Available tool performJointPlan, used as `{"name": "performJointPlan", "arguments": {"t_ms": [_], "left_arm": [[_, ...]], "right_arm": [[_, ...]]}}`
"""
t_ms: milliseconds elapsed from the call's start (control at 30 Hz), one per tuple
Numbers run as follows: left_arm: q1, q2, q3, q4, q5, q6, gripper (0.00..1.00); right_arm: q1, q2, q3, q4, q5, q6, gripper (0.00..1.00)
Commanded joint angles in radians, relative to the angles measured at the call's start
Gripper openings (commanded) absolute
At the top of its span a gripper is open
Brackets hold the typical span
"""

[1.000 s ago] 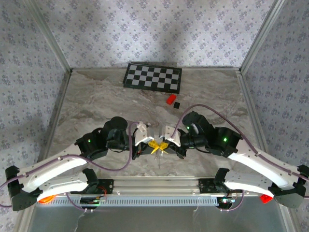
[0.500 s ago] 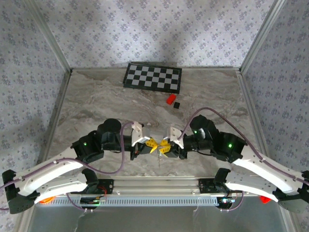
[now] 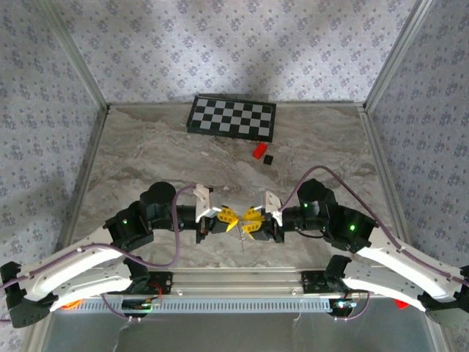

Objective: Put the keys on the keyring

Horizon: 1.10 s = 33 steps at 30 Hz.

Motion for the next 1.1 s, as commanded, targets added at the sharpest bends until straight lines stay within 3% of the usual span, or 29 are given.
{"name": "performJointPlan", "arguments": {"t_ms": [0, 300, 733, 933, 967, 1067], "left_arm": [[-0.001, -0.015, 0.003, 0.086, 0.03, -0.007, 0.0], [-0.001, -0.007, -0.012, 0.136, 0.048, -0.022, 0.0], [-0.001, 0.006, -0.03, 0.155, 0.07, -0.046, 0.0], [-0.001, 0.01, 0.003, 0.053, 0.043, -0.033, 0.0], [-0.001, 0.011, 0.015, 0.023, 0.025, -0.027, 0.01], [-0.001, 0.022, 0.056, -0.072, -0.019, 0.0, 0.21]], "right_arm": [[-0.005, -0.011, -0.005, 0.06, -0.009, 0.032, 0.29], [-0.007, -0.017, -0.031, 0.098, -0.004, 0.048, 0.26], [-0.01, -0.045, -0.054, 0.114, 0.015, 0.016, 0.0], [-0.011, -0.043, -0.021, 0.058, 0.039, -0.035, 0.0], [-0.011, -0.037, -0.006, 0.036, 0.041, -0.05, 0.0], [-0.01, -0.002, 0.052, -0.051, 0.056, -0.104, 0.0]]}}
